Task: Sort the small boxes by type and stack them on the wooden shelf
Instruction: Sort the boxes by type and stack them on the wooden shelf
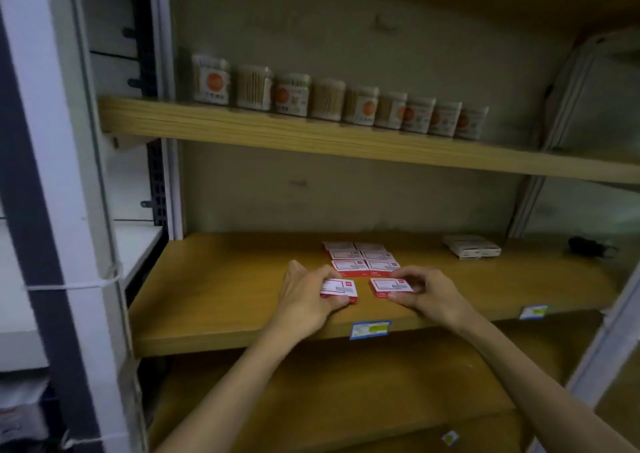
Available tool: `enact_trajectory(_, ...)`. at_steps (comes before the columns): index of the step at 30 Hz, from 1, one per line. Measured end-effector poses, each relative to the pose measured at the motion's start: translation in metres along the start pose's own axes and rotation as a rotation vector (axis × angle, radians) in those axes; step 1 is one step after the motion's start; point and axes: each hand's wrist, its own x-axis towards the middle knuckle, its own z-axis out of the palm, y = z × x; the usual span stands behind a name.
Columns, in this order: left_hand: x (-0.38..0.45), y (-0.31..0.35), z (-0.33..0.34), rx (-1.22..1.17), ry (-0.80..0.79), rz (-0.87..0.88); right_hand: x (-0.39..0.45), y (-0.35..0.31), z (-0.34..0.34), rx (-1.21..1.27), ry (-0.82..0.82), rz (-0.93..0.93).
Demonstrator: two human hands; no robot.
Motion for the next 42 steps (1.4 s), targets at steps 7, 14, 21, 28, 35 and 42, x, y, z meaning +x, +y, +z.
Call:
enact_trajectory(7, 0.019, 0.024, 0.022, 0.190, 0.038, -0.045, 0.027, 0.010, 0.003, -0.074, 0.119, -0.013)
enact_trajectory(14, 0.035, 0.040, 0.046, 0.191, 0.240, -0.114, 0.026, 0.021, 0.003, -0.047, 0.101, -0.068)
enact_trajectory(21, 0.016, 0.042, 0.039, 0.216, 0.280, -0.025, 0.018, 0.026, -0.004, 0.034, 0.086, -0.189)
enact_trajectory(28, -0.046, 0.036, -0.005, 0.501, 0.393, 0.043, 0.000, -0.016, 0.015, 0.117, 0.052, -0.503)
enact_trajectory(35, -0.119, 0.013, -0.059, 0.556, 0.484, -0.010, -0.043, -0.104, 0.046, 0.282, -0.046, -0.717)
enact_trajectory(42, -0.198, -0.031, -0.132, 0.529, 0.558, -0.045, -0.092, -0.199, 0.090, 0.434, -0.098, -0.829)
